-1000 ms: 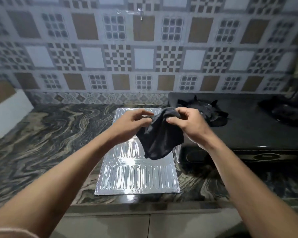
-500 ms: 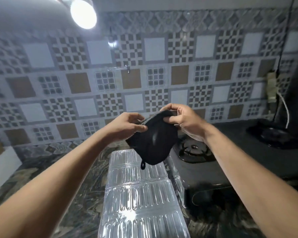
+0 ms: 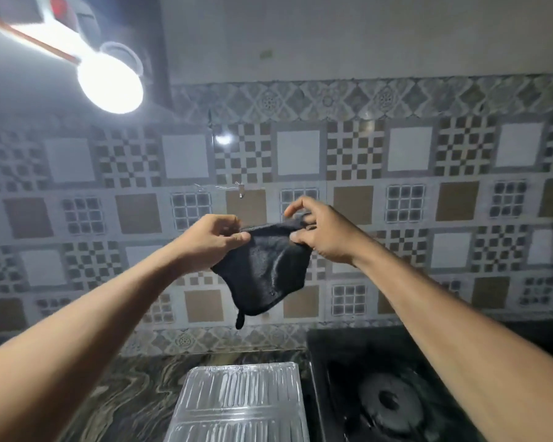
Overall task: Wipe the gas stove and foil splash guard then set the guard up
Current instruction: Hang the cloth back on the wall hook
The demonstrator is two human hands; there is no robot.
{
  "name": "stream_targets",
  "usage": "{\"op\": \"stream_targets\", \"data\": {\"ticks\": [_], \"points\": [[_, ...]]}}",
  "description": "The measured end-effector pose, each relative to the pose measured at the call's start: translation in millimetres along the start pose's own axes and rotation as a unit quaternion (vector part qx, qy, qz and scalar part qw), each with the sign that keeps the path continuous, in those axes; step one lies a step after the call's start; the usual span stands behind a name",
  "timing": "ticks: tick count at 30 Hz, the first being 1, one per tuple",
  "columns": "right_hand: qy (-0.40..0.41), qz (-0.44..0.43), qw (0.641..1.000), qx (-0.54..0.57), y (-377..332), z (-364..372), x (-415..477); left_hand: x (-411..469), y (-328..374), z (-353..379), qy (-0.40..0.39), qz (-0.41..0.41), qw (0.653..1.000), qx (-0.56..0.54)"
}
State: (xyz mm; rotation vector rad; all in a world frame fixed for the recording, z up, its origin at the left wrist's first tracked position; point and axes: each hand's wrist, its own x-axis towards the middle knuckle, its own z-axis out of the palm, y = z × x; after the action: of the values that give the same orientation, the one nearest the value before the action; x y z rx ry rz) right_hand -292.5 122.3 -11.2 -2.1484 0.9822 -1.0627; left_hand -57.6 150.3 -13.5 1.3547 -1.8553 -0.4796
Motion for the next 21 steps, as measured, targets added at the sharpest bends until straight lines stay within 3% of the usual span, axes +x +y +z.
{"op": "stream_targets", "data": {"ticks": [4, 7, 11, 17, 21], "points": [[-0.039, -0.069, 0.992, -0.093, 24, 1, 55, 47, -16, -15, 0.014, 0.009, 1.000, -0.008], [-0.057, -0.073, 0.988, -0.121, 40, 3, 94, 76, -27, -24, 0.056, 0.051, 0.995, 0.060], [-0.029, -0.106, 0.985, -0.131, 62, 7, 147, 115, -43, -31, 0.102, 0.092, 0.974, 0.180], [-0.003, -0.178, 0.976, -0.125, 89, 10, 206, 158, -71, -46, 0.084, 0.147, 0.940, 0.297], [-0.008, -0.230, 0.953, -0.200, 94, 15, 237, 184, -81, -57, 0.143, 0.192, 0.905, 0.353]]}}
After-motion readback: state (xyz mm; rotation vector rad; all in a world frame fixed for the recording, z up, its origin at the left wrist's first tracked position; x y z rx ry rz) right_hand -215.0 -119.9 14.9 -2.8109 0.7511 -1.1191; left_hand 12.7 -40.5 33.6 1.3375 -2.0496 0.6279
